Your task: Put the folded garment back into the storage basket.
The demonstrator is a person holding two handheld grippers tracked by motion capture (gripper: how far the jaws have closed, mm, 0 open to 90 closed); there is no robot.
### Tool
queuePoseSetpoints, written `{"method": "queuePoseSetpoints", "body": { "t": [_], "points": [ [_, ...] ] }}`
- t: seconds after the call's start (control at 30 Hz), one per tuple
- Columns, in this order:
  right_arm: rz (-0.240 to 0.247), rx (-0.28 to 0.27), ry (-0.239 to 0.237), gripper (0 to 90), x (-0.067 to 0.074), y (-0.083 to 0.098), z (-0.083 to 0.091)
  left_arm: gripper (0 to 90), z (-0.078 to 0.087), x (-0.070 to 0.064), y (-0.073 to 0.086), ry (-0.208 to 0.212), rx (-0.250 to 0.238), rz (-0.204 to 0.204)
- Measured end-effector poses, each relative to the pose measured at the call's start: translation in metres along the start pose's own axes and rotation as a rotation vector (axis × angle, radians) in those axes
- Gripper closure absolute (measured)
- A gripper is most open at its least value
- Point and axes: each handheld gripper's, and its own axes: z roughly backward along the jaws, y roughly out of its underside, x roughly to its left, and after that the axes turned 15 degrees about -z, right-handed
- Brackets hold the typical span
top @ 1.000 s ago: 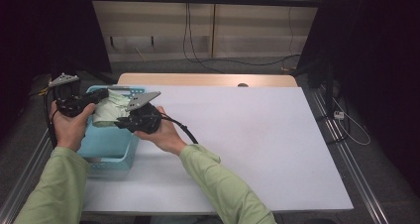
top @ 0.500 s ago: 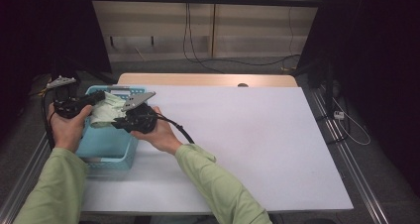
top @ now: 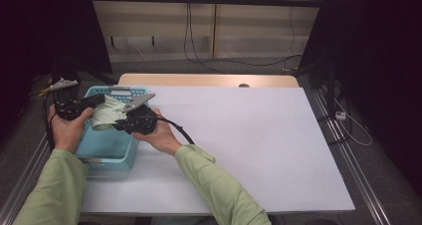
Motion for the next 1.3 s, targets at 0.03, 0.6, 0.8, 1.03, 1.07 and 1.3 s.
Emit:
{"method": "queuePoseSetpoints", "body": {
  "t": [0.03, 0.6, 0.8, 1.03, 1.07, 1.3],
  "points": [
    [0.000, 0.001, 0.001, 86.2, 0.000, 0.000, -0.001, 84.2, -0.001, 0.000, 0.001, 0.000, 0.000, 0.002],
    [-0.014, 0.040, -0.003, 86.2, -0.006, 0.009, -0.013, 84.3, -0.014, 0.006, 0.015, 0.006, 0.039, 0.032],
    [-0.019, 0.052, -0.005, 86.2, -0.006, 0.013, -0.017, 84.2, -0.018, 0.003, 0.015, 0.015, 0.051, 0.024],
    [-0.009, 0.069, -0.008, 86.2, -0.002, 0.017, -0.018, 84.2, -0.025, -0.001, 0.018, 0.031, 0.070, 0.015],
    [-0.009, 0.071, -0.008, 86.2, -0.001, 0.017, -0.018, 84.2, -0.026, -0.002, 0.019, 0.035, 0.070, 0.017],
    [-0.007, 0.082, -0.013, 86.2, 0.000, 0.019, -0.021, 84.2, -0.030, -0.003, 0.023, 0.047, 0.091, 0.014]
  ]
}}
